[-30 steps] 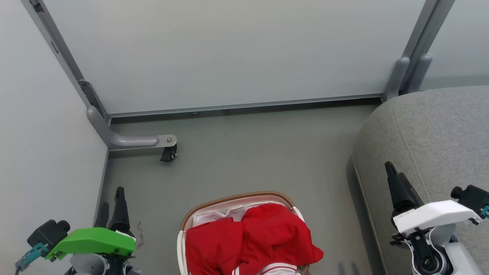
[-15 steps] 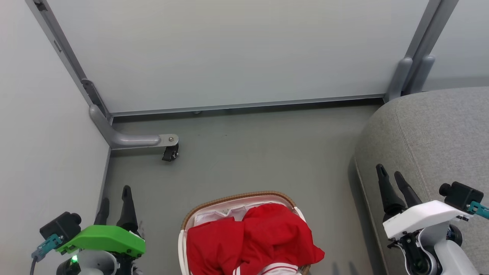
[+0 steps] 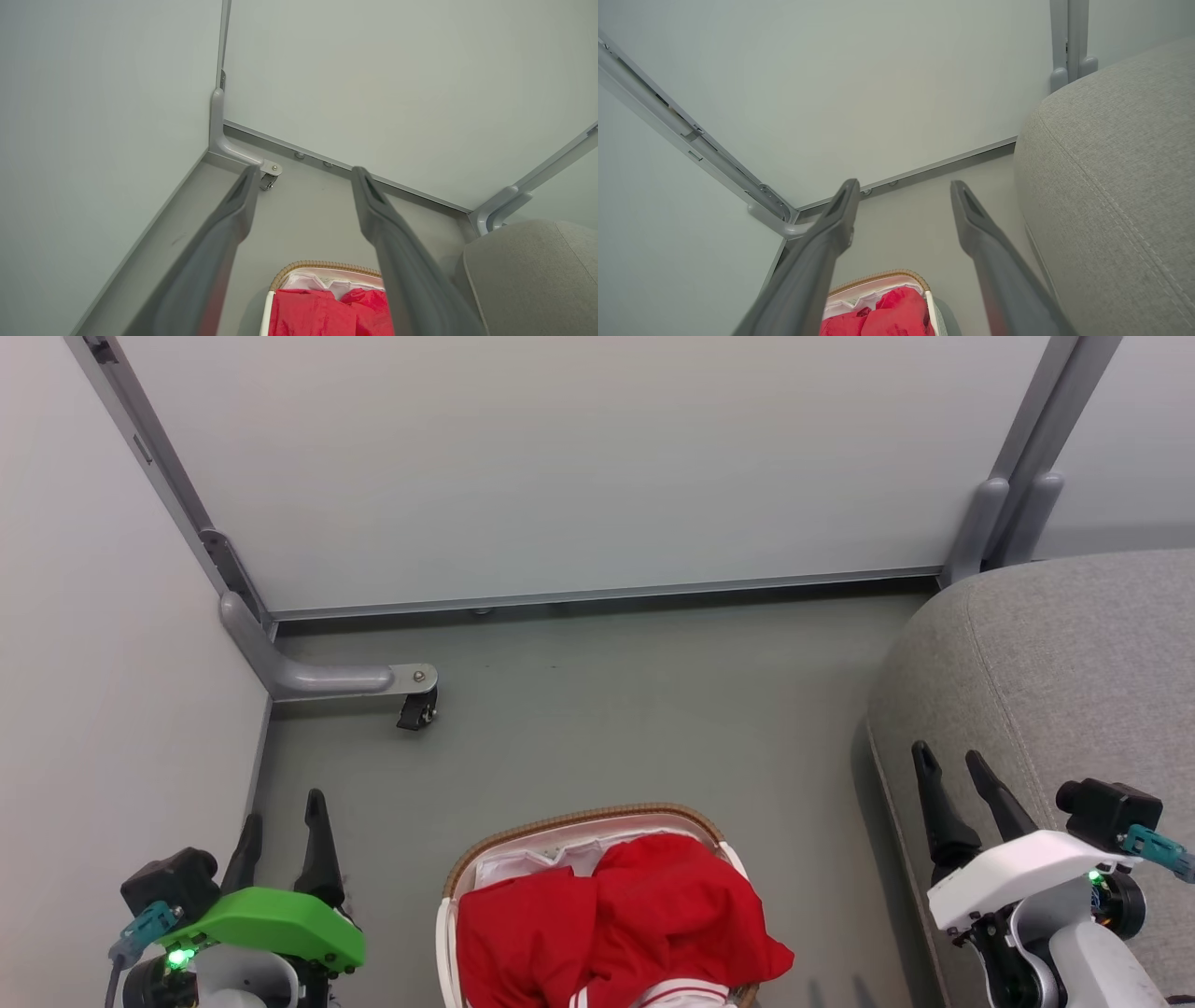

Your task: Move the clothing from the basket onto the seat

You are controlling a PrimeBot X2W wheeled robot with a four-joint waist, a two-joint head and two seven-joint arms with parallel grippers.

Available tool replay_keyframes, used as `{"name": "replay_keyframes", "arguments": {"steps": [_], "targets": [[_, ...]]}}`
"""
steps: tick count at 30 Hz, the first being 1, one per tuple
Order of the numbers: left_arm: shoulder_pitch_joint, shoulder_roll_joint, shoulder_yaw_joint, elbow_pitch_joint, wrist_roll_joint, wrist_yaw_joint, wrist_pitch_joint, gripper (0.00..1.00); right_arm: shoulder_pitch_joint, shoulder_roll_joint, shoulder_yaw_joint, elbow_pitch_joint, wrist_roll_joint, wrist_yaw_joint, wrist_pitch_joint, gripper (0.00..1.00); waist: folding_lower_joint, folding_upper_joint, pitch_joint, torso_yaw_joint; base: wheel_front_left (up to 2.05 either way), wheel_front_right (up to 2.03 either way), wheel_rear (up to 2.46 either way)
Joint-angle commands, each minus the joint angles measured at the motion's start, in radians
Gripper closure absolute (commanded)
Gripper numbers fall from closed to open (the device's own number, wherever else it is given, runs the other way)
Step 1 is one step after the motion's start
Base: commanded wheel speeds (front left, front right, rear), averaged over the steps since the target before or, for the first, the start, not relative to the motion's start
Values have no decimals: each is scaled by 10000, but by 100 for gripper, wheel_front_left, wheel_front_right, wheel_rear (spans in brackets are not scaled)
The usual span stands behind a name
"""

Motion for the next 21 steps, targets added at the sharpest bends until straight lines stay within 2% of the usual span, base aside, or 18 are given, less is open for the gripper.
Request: {"name": "replay_keyframes", "arguments": {"steps": [1,21], "targets": [[-232,88,-52,-80,282,30,-107,0,-233,-76,26,-34,-319,2,-119,0,0,0,-1,1,0,0,0],[-230,-46,34,-238,2097,-154,-588,0,-271,-31,-173,-58,-2437,3,-600,0,0,0,-17,44,0,0,0]]}}
